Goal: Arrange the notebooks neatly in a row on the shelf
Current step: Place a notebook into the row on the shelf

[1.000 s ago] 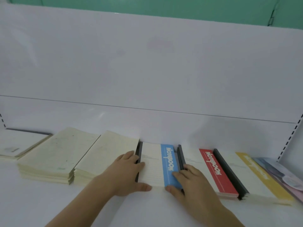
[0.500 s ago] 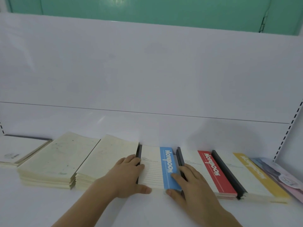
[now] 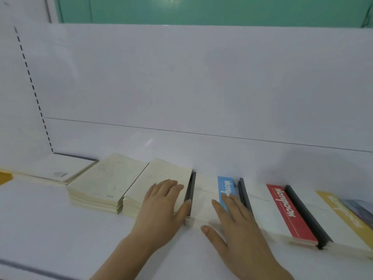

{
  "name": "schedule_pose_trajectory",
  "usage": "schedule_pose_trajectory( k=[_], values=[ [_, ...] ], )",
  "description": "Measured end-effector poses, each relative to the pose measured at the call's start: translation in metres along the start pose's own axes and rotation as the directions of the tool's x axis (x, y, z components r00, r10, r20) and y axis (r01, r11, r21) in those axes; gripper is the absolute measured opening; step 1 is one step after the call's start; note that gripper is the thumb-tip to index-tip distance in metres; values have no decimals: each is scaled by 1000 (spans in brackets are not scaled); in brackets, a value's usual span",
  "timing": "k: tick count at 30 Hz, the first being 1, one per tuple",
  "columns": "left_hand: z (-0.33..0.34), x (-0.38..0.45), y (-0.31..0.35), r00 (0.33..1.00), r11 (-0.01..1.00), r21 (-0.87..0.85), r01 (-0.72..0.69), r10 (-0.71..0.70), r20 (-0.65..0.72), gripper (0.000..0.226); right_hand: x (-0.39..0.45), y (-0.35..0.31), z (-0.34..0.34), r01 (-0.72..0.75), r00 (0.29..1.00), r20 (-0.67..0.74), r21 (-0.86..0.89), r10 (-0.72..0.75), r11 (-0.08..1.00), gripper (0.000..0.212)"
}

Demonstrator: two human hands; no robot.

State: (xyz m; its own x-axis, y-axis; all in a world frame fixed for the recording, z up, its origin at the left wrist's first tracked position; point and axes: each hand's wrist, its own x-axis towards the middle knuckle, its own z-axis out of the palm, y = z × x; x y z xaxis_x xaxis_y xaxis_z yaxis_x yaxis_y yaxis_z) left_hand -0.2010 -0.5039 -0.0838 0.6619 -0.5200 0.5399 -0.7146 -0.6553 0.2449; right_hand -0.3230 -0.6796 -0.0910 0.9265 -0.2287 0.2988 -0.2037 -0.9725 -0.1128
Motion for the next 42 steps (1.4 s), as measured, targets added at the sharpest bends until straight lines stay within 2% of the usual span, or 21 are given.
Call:
schedule_pose_trajectory(
  k=[6, 10, 13, 20, 24, 27, 30, 32, 36, 42],
  values=[
    [-35, -28, -34, 996, 997, -3, 82, -82, -20, 65, 1, -58, 1, 60, 995, -79, -10, -61, 998, 73],
    [-61, -51, -71, 995, 995, -29, 97, -98, -27, 66, 2, -108, -1, 78, 994, -77, 22, -76, 997, 75],
    [-90, -76, -117, 993, 993, -18, 115, -115, -7, 66, 3, -167, 1, 122, 991, -57, 99, -117, 988, 87],
    [-157, -123, -234, 979, 980, 35, 196, -198, 53, 65, 12, -312, 23, 138, 989, 40, 118, -143, 983, 99],
    [-180, -136, -286, 964, 967, 51, 251, -255, 76, 59, 32, -369, 31, 179, 982, 37, 146, -186, 973, 82],
    [-187, -132, -314, 949, 951, 58, 304, -308, 71, 60, 59, -395, 36, 192, 980, 31, 146, -198, 970, 73],
    [-186, -120, -337, 939, 945, 58, 323, -327, 103, 61, 92, -414, 49, 210, 976, 36, 104, -215, 972, 76],
    [-184, -110, -354, 937, 944, 85, 318, -326, 127, 61, 118, -422, 60, 218, 974, 40, 76, -221, 973, 82],
    [-179, -87, -386, 929, 940, 153, 304, -328, 170, 62, 170, -428, 84, 223, 971, 85, 35, -225, 974, 67],
    [-163, -51, -420, 917, 947, 170, 272, -309, 251, 67, 223, -441, 115, 214, 971, 104, 2, -214, 977, 64]
  ],
)
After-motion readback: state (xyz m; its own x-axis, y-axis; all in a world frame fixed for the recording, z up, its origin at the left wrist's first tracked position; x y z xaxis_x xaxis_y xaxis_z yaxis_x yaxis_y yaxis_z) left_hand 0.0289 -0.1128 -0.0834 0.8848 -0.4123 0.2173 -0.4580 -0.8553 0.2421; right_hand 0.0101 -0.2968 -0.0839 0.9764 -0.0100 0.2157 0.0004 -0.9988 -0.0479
